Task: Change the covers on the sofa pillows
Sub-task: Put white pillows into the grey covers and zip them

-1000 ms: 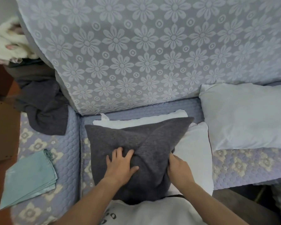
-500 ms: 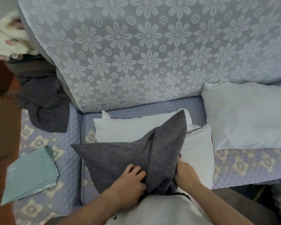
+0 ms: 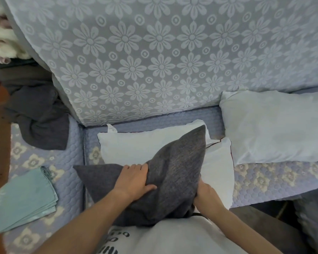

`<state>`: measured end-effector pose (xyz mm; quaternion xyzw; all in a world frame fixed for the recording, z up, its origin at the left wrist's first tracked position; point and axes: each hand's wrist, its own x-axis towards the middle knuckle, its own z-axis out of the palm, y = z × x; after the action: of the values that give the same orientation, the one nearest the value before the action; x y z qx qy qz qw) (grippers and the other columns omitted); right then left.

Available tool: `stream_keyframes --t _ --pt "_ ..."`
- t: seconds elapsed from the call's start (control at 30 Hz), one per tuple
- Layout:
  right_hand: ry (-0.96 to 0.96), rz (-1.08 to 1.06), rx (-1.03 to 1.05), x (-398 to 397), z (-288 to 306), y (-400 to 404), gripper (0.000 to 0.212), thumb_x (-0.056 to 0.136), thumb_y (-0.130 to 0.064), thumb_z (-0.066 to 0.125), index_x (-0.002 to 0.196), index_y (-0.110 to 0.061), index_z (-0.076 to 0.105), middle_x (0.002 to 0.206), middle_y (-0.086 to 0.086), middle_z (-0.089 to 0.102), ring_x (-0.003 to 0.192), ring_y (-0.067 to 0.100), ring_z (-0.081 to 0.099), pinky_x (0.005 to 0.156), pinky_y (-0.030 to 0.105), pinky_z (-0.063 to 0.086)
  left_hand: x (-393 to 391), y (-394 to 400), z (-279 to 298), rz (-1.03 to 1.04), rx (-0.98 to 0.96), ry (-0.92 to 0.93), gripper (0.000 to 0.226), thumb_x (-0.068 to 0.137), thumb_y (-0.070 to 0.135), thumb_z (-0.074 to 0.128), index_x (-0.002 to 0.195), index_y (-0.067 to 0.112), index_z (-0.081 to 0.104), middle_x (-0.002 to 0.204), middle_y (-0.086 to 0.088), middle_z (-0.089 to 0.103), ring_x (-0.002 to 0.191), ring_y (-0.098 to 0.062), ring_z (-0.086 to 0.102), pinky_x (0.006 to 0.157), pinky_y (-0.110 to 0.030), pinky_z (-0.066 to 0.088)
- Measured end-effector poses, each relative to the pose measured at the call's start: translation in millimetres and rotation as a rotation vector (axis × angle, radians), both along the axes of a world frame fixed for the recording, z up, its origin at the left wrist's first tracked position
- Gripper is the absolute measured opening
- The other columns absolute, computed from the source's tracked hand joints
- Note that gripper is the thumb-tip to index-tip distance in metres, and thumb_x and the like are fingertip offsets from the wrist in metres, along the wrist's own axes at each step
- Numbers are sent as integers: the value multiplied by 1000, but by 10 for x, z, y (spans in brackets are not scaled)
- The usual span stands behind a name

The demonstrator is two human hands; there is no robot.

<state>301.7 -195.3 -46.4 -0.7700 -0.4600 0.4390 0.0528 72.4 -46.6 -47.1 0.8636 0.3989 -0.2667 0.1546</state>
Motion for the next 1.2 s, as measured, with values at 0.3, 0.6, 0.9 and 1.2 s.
stream_keyframes --t 0.3,0.6,0.9,1.2 --pt "388 -783 -28 216 691 664 15 101 -19 49 101 -14 63 97 12 72 85 27 68 71 44 61 -97 -112 658 34 -60 -304 21 95 46 49 101 25 50 96 -5 70 85 -33 64 72 -43 50" --pt "515 -343 -40 -64 2023 1062 17 94 -18 47 81 -10 54 66 9 52 51 18 44 55 31 40 -213 203 1835 -33 184 -470 9 84 30 52 87 26 44 80 0 66 74 -31 59 59 -38 39" --pt "299 -288 72 -592 1601 1326 19 89 -1 44 78 -13 54 75 9 59 61 24 56 48 27 46 -497 385 962 -83 394 -278 26 70 30 76 88 25 58 80 2 61 74 -24 58 62 -38 46" --pt "218 -193 134 -1079 1136 1484 28 87 -17 51 59 -15 56 66 7 64 66 26 60 65 40 51 -756 10 554 351 376 -157 89 84 45 50 160 32 6 167 -15 11 150 -49 11 112 -72 10"
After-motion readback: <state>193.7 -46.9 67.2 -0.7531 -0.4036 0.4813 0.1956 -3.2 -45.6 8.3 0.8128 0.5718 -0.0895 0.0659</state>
